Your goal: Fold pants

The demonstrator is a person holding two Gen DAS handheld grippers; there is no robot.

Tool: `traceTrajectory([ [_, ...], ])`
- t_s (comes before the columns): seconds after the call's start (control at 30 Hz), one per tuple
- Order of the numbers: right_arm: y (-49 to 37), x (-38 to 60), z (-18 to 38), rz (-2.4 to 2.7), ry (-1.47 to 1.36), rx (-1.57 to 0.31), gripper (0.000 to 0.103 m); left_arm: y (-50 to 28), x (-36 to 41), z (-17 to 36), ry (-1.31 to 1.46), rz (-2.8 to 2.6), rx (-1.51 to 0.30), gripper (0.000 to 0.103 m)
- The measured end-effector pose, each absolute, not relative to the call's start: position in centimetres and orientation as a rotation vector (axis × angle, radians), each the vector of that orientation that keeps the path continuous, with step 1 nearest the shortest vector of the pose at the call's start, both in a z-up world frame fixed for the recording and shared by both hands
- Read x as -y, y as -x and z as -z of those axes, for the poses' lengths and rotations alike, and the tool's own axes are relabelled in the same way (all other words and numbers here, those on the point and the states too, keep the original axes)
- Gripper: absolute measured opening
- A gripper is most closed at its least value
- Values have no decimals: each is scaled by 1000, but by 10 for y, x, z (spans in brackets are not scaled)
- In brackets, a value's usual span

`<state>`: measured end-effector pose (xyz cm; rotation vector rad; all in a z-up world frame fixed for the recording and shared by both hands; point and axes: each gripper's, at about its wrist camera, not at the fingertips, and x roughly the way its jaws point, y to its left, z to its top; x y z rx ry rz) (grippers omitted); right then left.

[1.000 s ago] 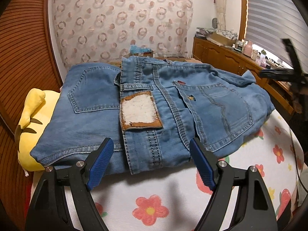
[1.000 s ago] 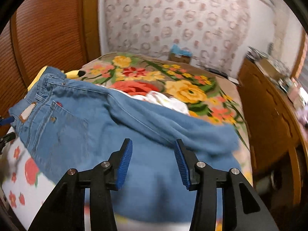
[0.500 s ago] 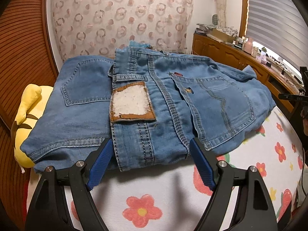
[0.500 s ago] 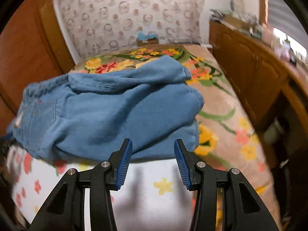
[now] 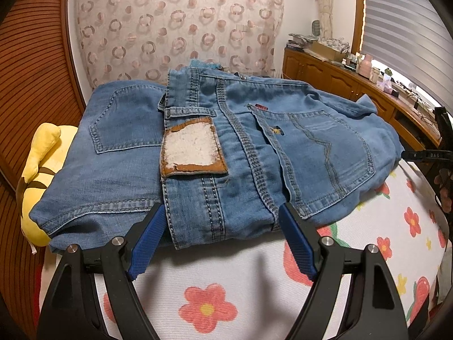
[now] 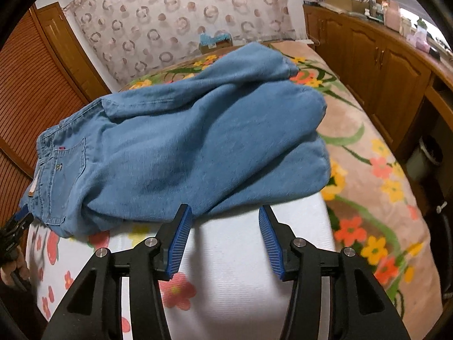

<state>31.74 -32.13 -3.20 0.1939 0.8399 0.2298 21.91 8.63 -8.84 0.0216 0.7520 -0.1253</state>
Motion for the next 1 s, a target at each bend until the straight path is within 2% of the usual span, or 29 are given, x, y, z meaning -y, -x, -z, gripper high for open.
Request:
traceTrajectory([
  [0.23,-329,328,36,-221,-265,-824,55,-219,-88,91,-19,122,-762,82],
  [0.43,-344,315,39,-181,-195,-817,55,-219,-90,91,-23,117,-766,81],
  [0.47,-344,311,40,-174,-177,-815,55,-218,-92,91,-19,117,-764,80],
  [0.53,-343,305,42,-157,-135,-813,54,-218,-94,90,-12,119,-761,67],
  [0.67,-341,290,42,-101,-35,-799,35,-220,-100,93,-10,107,-774,53],
  [0.73,-340,289,44,-98,-24,-793,30,-221,-100,93,-10,107,-774,52],
  [0.83,-340,286,45,-118,-25,-790,15,-222,-101,93,-13,109,-775,51],
  [1.0,-340,286,46,-159,-3,-785,6,-228,-104,97,-3,105,-797,52],
])
